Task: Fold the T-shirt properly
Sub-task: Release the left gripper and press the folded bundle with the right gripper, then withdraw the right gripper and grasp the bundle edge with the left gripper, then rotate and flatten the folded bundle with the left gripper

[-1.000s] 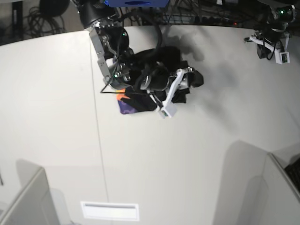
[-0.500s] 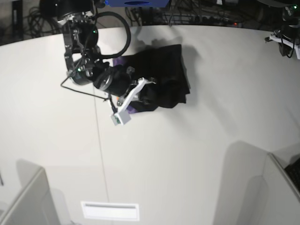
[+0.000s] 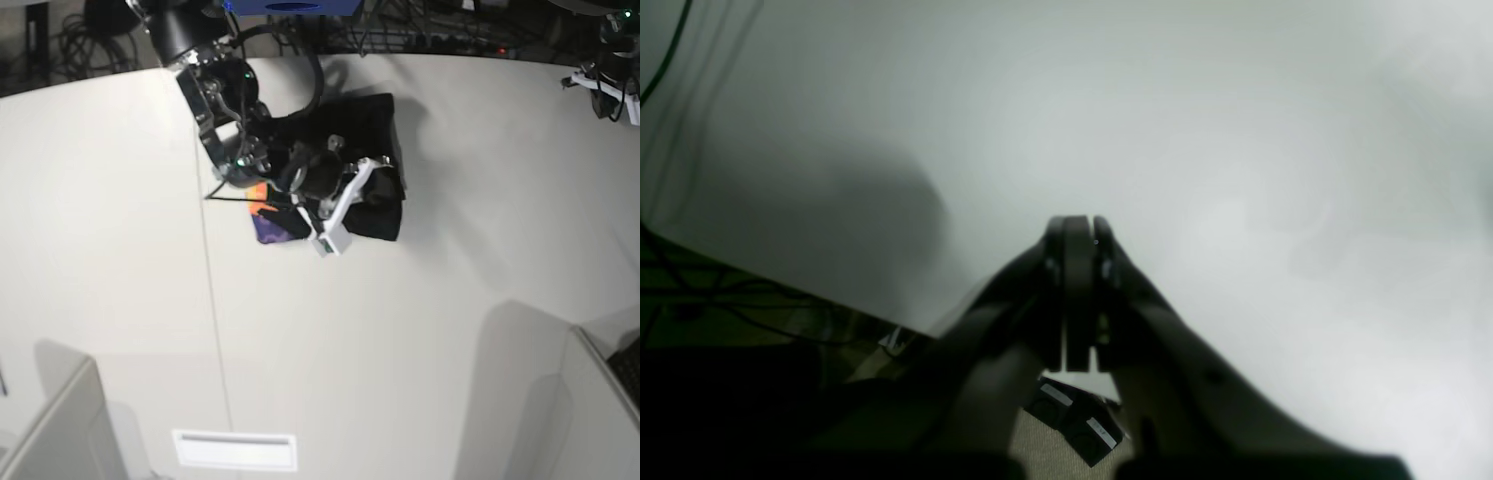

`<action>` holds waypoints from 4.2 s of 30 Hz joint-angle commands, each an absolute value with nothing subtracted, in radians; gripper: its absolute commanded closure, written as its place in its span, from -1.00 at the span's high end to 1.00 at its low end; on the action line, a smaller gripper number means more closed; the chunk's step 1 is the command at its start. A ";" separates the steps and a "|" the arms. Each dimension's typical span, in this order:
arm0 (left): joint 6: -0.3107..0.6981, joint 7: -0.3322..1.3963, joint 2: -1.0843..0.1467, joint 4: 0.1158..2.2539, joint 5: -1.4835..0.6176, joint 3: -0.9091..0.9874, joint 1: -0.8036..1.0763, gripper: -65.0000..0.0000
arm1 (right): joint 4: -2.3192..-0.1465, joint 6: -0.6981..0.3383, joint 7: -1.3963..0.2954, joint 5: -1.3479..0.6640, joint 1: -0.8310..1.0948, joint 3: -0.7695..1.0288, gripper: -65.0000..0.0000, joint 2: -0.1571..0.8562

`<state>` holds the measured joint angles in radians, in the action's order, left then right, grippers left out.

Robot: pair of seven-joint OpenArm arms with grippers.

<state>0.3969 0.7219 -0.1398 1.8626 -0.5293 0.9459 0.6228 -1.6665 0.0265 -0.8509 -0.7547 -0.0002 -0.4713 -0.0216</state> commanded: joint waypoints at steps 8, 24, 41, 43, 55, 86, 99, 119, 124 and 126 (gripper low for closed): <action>0.441 0.863 -0.151 1.880 -0.599 0.954 0.575 -1.00 | -1.607 0.019 -0.828 -0.779 -0.148 -0.685 -1.00 -0.105; 0.515 0.987 -0.081 1.942 -0.990 0.630 0.545 0.48 | -1.876 0.008 -0.817 -0.779 0.074 -0.120 -1.00 0.209; 0.435 0.984 0.082 1.702 -0.851 0.357 0.302 1.00 | -1.902 -0.295 -0.826 -0.777 0.246 0.354 -1.00 0.225; 0.433 0.984 0.094 1.681 -0.819 0.357 0.292 1.00 | -1.900 -0.312 -0.826 -0.779 0.254 0.384 -1.00 0.226; 0.340 0.986 0.099 1.532 -0.697 0.295 0.228 -0.36 | -1.899 -0.355 -0.828 -0.780 0.278 0.512 -1.00 0.225; 0.277 0.805 -0.216 1.178 -0.696 -1.307 -0.811 -1.00 | -1.894 -0.427 -0.894 -0.774 0.378 0.673 -1.00 0.223; 0.437 0.601 -0.056 1.040 -0.343 -1.484 -0.828 -1.00 | -1.771 -0.427 -0.891 -0.773 0.389 0.661 -1.00 0.228; 0.440 0.596 -0.196 1.216 -0.246 -1.268 -0.668 -1.00 | -1.739 -0.424 -0.894 -0.771 0.329 0.598 -1.00 0.223; 0.440 0.596 -0.122 1.161 -0.240 -1.262 -0.670 -1.00 | -1.739 -0.424 -0.891 -0.771 0.332 0.591 -1.00 0.222; 0.441 0.601 -0.104 1.148 -0.240 -1.262 -0.670 -1.00 | -1.739 -0.424 -0.894 -0.771 0.334 0.596 -1.00 0.222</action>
